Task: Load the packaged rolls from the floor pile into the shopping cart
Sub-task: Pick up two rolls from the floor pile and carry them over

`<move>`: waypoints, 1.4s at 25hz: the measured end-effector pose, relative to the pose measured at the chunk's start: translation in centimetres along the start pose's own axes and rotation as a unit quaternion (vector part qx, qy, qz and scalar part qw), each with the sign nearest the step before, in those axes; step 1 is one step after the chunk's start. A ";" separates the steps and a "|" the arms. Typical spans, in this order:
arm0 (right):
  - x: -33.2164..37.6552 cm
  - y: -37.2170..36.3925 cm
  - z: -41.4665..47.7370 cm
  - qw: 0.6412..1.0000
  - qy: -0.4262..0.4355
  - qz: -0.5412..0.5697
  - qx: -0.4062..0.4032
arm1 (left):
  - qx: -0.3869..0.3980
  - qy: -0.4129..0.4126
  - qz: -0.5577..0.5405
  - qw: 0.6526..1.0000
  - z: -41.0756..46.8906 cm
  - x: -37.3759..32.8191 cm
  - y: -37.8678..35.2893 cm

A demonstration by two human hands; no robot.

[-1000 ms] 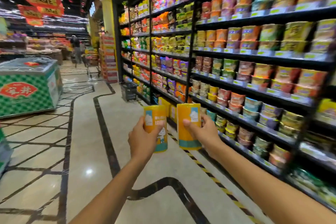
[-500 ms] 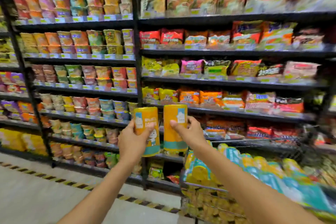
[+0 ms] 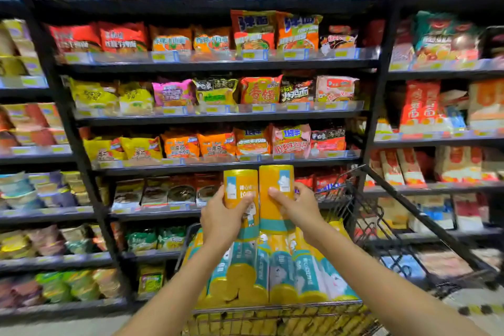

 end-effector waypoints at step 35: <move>-27.0 11.4 19.9 0.827 -0.235 -0.510 -0.021 | 0.210 0.301 0.264 0.892 3.6 17.7 -36.2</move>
Point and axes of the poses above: each hand's wrist, its own z-axis towards the middle knuckle, its own y-axis out of the back of the hand, x = y × z, the point moved 7 cm from there along z, towards the middle knuckle, and after that the axes turned 8 degrees about -x, right-handed, at the moved point
